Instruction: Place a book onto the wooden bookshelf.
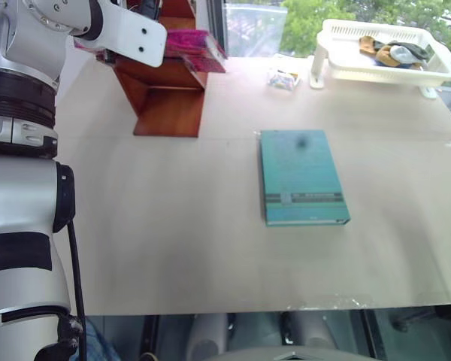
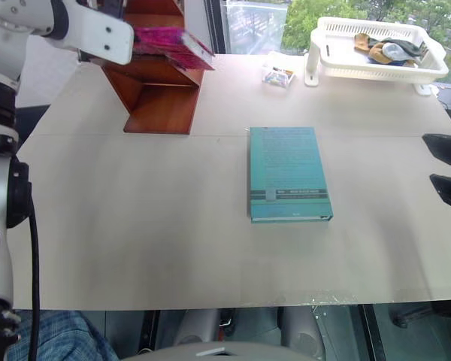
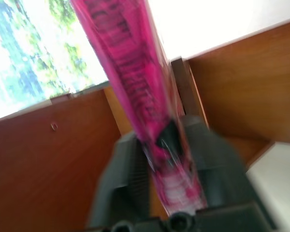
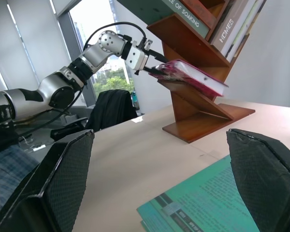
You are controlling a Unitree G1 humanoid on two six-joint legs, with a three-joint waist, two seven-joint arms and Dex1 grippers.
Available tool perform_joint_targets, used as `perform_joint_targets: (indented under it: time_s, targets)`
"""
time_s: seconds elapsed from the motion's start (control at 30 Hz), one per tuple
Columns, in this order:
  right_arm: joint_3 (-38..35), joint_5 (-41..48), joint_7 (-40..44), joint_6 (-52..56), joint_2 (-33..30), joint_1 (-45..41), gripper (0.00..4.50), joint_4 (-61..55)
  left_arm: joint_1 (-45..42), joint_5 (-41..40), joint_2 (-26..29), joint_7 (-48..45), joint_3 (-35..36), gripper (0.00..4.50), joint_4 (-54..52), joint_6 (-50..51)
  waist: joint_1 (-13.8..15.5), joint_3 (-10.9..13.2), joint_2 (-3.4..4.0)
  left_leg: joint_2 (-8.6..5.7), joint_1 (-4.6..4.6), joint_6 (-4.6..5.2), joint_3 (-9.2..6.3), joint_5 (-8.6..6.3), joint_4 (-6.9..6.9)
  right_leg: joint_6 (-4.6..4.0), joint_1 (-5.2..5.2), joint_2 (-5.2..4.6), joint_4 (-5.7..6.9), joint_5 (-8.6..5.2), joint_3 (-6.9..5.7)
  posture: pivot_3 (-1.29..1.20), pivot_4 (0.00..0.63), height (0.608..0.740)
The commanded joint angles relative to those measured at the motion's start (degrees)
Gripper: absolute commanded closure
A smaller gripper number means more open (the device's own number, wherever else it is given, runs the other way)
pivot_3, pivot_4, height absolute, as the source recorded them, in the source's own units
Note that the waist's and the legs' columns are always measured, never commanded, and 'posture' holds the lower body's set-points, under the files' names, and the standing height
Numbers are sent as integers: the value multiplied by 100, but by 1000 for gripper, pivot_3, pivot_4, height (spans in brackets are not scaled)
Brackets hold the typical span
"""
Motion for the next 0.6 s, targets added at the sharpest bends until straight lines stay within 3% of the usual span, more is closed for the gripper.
perform_joint_targets:
  time_s: [0.03, 0.13, 0.17, 0.27, 0.37, 0.5, 0.6]
  targets:
    - [-183, 44, 32, -48, -10, 12, 0, -18, -283, 31, 80, 90, 96, 1477, 5, 49, 2, 0, 0, 0, -1, 0, 0, 0, 1, 0, 0, 0, 0, 0, 0, 0, 150, 740]
    - [-176, 20, 34, -60, -6, 20, 0, -1, -291, 55, 93, 55, 85, 171, 25, 109, 10, 0, 0, 0, -3, 1, 0, -1, 4, 0, -1, 0, 1, 0, 0, 0, 150, 740]
    - [-176, 7, 37, -65, -7, 26, 0, 7, -289, 59, 108, 51, 88, 76, 20, 129, 9, 0, 0, 0, -4, 1, 0, -1, 5, 0, -2, 0, 1, 0, 0, 0, 150, 740]
    - [-186, -9, 45, -66, -4, 44, 0, 24, -209, -83, 203, -32, 210, 76, -48, 179, 6, 0, 0, 0, -5, 1, 0, -1, 5, 0, -3, 0, 2, 0, 0, 0, 150, 740]
    - [-207, -75, 69, -74, 7, 148, 0, 32, 126, -915, 214, -563, 672, 76, -477, 324, 3, -1, 1, 0, -7, -1, 0, 1, 5, 0, -6, 0, 2, 0, 0, 0, 150, 740]
    - [-287, -266, -4, -169, 111, 415, 0, 114, 1612, -2938, -22, -1451, 1680, 76, -3067, 2181, 7, -4, 7, 19, -7, -22, -1, 13, 6, 0, -3, -2, 3, 0, 1, 0, 150, 740]
    - [-217, -767, 169, -422, 68, 783, 0, 203, 2606, -4269, -387, -1190, 2360, 76, -4627, 3842, 24, -5, 8, 21, -9, -21, -9, 13, 17, 0, 4, -6, 6, 0, -5, 0, 150, 740]
